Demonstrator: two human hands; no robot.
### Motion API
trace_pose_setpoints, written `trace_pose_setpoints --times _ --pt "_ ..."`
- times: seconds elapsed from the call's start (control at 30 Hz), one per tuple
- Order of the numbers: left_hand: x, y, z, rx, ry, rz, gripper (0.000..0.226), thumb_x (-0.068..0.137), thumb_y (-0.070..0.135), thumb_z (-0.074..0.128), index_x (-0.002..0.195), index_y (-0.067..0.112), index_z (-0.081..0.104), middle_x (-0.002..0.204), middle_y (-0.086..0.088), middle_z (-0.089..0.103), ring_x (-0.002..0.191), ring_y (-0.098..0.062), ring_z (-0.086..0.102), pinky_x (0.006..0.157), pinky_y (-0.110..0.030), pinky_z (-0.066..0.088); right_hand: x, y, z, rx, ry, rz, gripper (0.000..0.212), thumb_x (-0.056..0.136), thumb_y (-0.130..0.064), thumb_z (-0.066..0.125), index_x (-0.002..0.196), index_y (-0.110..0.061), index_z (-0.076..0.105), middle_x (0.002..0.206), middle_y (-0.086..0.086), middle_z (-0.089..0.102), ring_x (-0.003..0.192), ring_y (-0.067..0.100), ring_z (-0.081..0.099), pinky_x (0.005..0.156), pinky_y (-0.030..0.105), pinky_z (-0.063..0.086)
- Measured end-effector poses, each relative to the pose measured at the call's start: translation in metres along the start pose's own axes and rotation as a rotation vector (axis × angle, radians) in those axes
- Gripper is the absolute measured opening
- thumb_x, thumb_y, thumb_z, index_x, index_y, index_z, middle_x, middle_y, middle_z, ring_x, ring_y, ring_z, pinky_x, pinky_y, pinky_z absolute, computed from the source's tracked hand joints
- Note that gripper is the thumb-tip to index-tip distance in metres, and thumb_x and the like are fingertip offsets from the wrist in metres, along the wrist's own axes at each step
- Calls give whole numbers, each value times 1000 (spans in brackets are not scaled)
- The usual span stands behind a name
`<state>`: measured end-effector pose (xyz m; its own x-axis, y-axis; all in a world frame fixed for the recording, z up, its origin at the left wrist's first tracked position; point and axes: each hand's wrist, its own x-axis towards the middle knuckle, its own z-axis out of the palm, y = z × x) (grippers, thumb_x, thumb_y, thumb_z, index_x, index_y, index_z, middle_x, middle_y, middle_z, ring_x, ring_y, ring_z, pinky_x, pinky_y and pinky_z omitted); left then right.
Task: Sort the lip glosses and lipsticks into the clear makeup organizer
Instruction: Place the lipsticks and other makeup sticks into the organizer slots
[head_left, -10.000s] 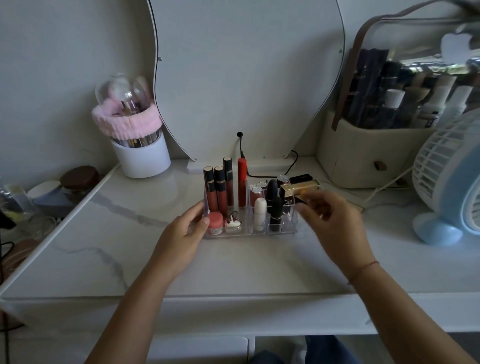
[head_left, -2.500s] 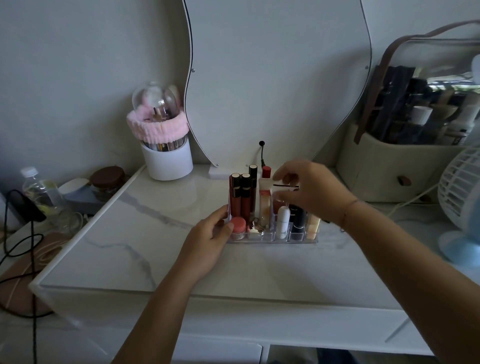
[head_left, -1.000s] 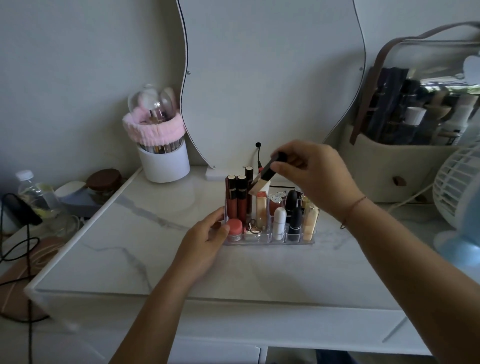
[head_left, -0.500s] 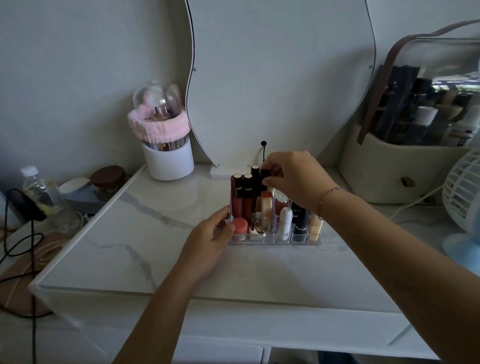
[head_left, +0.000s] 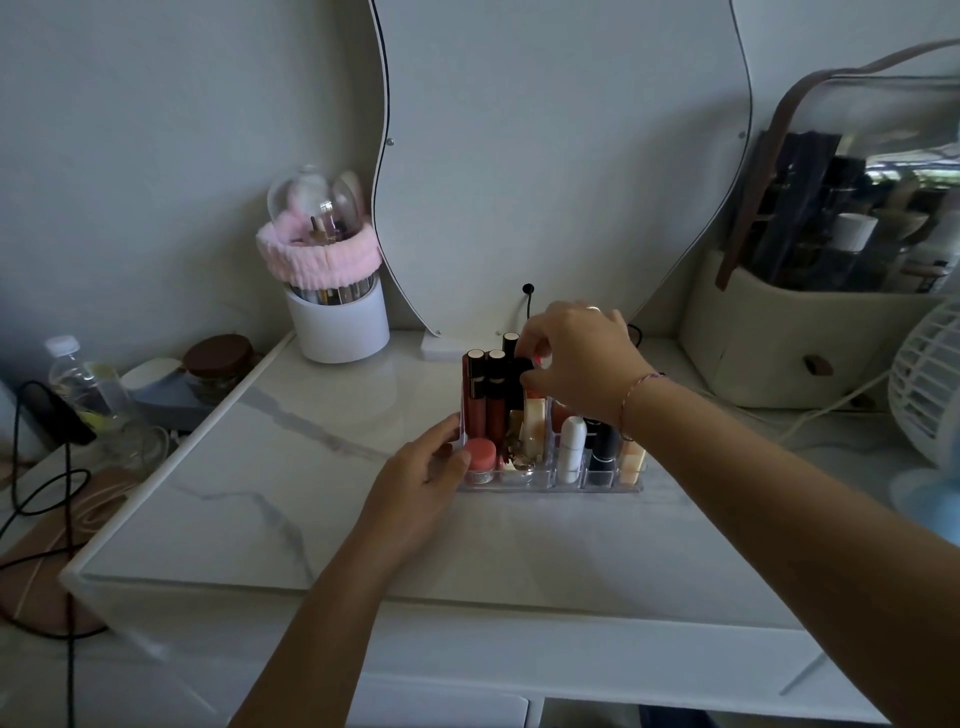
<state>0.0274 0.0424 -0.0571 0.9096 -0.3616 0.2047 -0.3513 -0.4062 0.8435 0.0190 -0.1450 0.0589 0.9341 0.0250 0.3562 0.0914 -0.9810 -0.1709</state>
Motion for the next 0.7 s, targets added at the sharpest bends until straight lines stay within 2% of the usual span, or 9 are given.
trace_pose_setpoints --times 0.1,0.17,0.23,0.4,0.53,0.7 --pt "0 0 0 0 2 5 39 96 24 51 133 35 50 123 9 65 113 -8 59 97 -31 47 2 -2 3 -25 13 15 17 80 -30 61 97 -28 65 95 -5 55 98 18 49 88 35 30" --pt "-1 0 0 6 8 27 37 95 24 51 119 53 49 111 23 66 102 5 60 84 -13 46 4 -3 1 -42 9 14 18 80 -31 61 97 -29 66 98 -3 57 100 19 49 89 36 31" --pt "-2 3 -1 19 12 24 38 95 26 51 113 59 44 107 31 61 100 10 57 75 -2 40 5 -4 -1 -49 -16 10 18 79 -33 63 97 -29 66 100 -2 56 101 19 48 90 36 31" --pt "-1 2 -1 12 16 38 44 95 24 51 114 63 47 105 28 66 98 7 60 79 -9 45 2 -3 -4 37 -36 -19 18 78 -34 66 95 -30 66 96 -4 55 95 16 47 88 35 33" --pt "0 -3 1 -21 2 34 39 96 24 50 133 37 51 117 16 67 108 -2 59 87 -20 45 -4 0 -1 79 -33 3 18 77 -33 67 95 -30 67 90 -8 52 92 16 48 87 35 36" --pt "0 1 0 -48 19 15 34 94 30 54 123 48 53 105 29 67 100 6 61 75 -7 43 -1 0 -1 64 -7 33 16 81 -34 63 96 -31 69 98 -5 57 100 19 50 92 37 33"
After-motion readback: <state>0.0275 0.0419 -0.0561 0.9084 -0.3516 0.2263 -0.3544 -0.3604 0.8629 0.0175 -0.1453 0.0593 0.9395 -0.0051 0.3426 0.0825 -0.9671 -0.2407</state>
